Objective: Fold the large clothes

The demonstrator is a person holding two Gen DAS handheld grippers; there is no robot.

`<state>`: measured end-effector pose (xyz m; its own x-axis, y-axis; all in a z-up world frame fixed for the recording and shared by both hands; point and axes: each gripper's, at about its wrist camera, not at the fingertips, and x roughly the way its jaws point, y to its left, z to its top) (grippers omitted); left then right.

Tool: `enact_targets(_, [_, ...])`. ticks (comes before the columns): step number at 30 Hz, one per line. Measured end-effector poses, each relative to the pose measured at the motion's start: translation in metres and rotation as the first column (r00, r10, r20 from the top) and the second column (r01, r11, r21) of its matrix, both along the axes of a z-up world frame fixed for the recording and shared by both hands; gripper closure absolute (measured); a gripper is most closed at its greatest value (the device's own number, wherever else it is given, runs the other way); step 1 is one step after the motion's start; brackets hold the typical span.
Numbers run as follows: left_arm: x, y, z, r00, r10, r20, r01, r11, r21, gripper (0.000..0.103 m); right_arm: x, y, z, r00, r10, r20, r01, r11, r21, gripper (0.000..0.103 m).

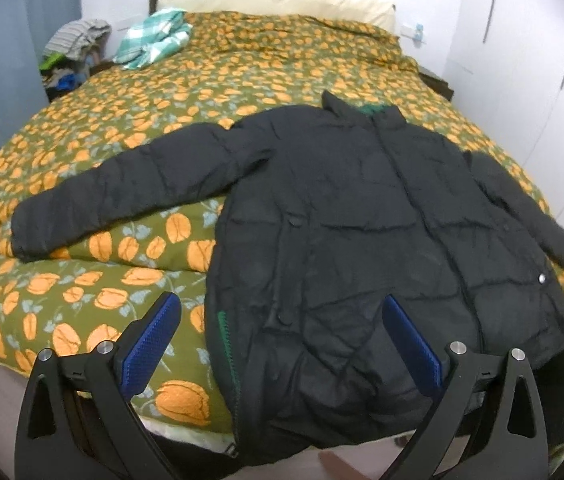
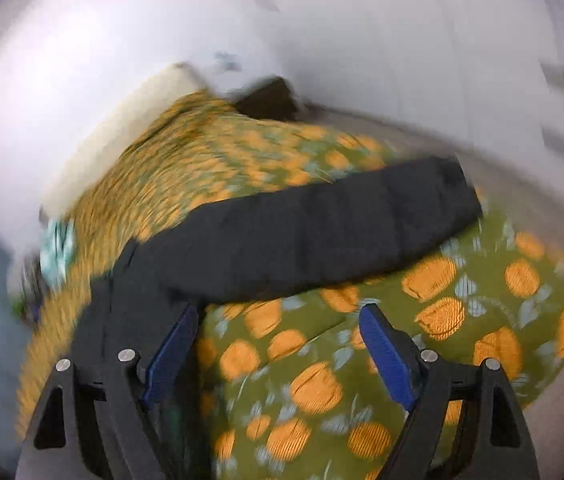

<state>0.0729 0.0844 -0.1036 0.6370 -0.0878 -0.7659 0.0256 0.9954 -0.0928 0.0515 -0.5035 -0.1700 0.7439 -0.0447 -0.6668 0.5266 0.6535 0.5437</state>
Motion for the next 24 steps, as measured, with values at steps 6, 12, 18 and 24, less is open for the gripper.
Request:
enact_targets(6, [-0.001, 0.001, -0.006, 0.999, 0.016, -0.049, -0.017, 1.000, -0.010, 0.002, 0.009, -0.076, -0.066, 0.951, -0.307, -0.020, 0.304, 0.928, 0.215, 0.019])
enact_targets(12, [-0.006, 0.006, -0.012, 0.996, 0.040, -0.079, -0.039, 0.999, 0.010, 0.002, 0.023, -0.087, -0.053, 0.915, -0.402, -0.028, 0.403, 0.910, 0.100, 0.093])
enact_targets(18, [-0.002, 0.006, -0.017, 0.995, 0.049, -0.085, -0.046, 0.998, 0.033, 0.002, 0.056, 0.007, 0.074, 0.990, -0.008, 0.138, 0.059, 0.929, -0.365, 0.094])
enact_targets(24, [0.009, -0.005, -0.014, 0.997, 0.031, -0.072, -0.031, 1.000, -0.003, 0.002, 0.061, 0.173, 0.158, 0.892, 0.432, 0.129, -0.228, 0.679, -0.698, 0.095])
